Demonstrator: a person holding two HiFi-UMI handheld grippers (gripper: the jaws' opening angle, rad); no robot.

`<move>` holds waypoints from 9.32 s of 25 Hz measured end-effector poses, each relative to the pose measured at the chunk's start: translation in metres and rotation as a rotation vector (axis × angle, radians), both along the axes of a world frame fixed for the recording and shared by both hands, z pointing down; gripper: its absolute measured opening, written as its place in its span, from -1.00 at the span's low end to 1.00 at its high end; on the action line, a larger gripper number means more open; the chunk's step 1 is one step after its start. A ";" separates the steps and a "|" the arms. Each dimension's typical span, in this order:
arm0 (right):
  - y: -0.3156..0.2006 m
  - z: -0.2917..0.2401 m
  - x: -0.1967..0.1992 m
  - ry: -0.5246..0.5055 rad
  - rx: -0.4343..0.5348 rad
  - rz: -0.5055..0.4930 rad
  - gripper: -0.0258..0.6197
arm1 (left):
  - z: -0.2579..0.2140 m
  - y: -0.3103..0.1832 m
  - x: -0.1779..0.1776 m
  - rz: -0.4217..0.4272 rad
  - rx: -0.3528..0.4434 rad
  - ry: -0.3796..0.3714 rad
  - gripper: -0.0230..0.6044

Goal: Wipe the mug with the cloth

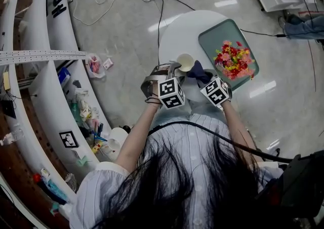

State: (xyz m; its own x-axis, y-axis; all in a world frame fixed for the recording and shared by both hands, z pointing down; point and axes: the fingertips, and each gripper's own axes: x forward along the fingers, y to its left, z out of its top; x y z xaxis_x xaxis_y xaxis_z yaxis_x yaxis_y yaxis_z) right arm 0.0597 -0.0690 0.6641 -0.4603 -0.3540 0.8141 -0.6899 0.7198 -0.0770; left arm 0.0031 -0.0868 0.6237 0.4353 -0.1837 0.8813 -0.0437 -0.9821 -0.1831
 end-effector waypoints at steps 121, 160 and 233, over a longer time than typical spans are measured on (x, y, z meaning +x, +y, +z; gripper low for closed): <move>0.005 0.000 0.000 0.160 0.024 -0.254 -0.54 | 0.023 0.020 -0.013 0.758 0.014 -0.206 -0.82; -0.011 0.005 0.017 0.320 0.078 -0.374 -0.54 | 0.028 -0.003 -0.034 1.454 0.432 -0.511 -0.81; 0.180 -0.115 -0.038 -0.069 0.210 0.121 -0.54 | -0.098 0.145 -0.084 -0.679 -0.166 0.659 -0.81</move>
State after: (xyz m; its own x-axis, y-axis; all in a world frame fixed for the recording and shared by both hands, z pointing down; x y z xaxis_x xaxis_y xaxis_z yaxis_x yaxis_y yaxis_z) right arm 0.0217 0.1111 0.5489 -0.4561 -0.5683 0.6848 -0.7704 0.6373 0.0157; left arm -0.0812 0.0582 0.5253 0.6992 -0.4742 0.5351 -0.6574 -0.7207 0.2203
